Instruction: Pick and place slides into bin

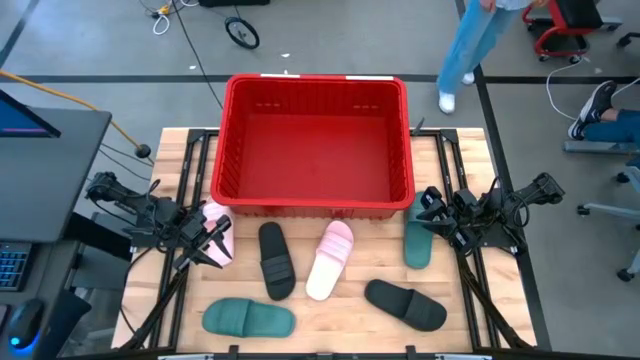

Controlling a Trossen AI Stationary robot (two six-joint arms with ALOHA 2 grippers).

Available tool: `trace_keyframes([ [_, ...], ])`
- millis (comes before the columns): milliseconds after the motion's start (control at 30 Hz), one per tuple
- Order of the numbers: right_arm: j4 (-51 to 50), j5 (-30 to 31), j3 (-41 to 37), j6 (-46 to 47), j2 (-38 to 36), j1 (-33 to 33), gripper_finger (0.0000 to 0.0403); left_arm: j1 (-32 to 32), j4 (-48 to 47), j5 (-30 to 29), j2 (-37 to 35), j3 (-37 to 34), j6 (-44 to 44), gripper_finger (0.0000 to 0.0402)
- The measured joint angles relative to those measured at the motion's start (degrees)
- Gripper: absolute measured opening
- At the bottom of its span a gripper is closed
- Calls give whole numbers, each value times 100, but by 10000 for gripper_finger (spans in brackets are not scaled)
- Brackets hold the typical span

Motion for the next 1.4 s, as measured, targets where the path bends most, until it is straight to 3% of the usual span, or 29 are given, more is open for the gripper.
trace_keyframes([
  [200, 0, 1, 0, 0, -1, 2, 129, 7, 87, -141, 0, -2, 87, 150],
  [367, -2, 0, 0, 0, 0, 1, 129, 11, 820, -237, 0, -2, -420, 151],
  [500, -2, 0, 0, 0, 1, 2, 129, 11, 1303, -877, 6, 185, -903, 157],
  [633, 0, 1, 0, 0, 1, 1, 129, 11, 1386, -1622, 23, 887, -700, 156],
  [700, -2, 1, 0, 0, 0, 2, 129, 11, 1334, -1872, 163, 1378, -421, 154],
  [833, -2, 0, 0, 0, -1, 2, 129, 11, 1294, -1771, 776, 2672, 429, 148],
  [933, -1, 0, 0, 0, 0, 2, 129, 11, 858, -1691, 1624, 3761, 1554, 147],
  [1033, -1, 1, 0, 0, 0, 0, 129, 9, 2, -2110, 2625, 5097, 2143, 150],
  [1200, 2, 2, 0, -75, 1, 2, 129, 11, -1676, -2631, 4408, 7132, 2321, 157],
  [1333, 61, 108, 17, -336, 0, 0, 129, 9, -1869, -2632, 5518, 8274, 2332, 156],
  [1400, 87, 132, 108, 76, 15, 0, 129, 9, -1853, -2634, 5939, 8717, 2296, 154],
])
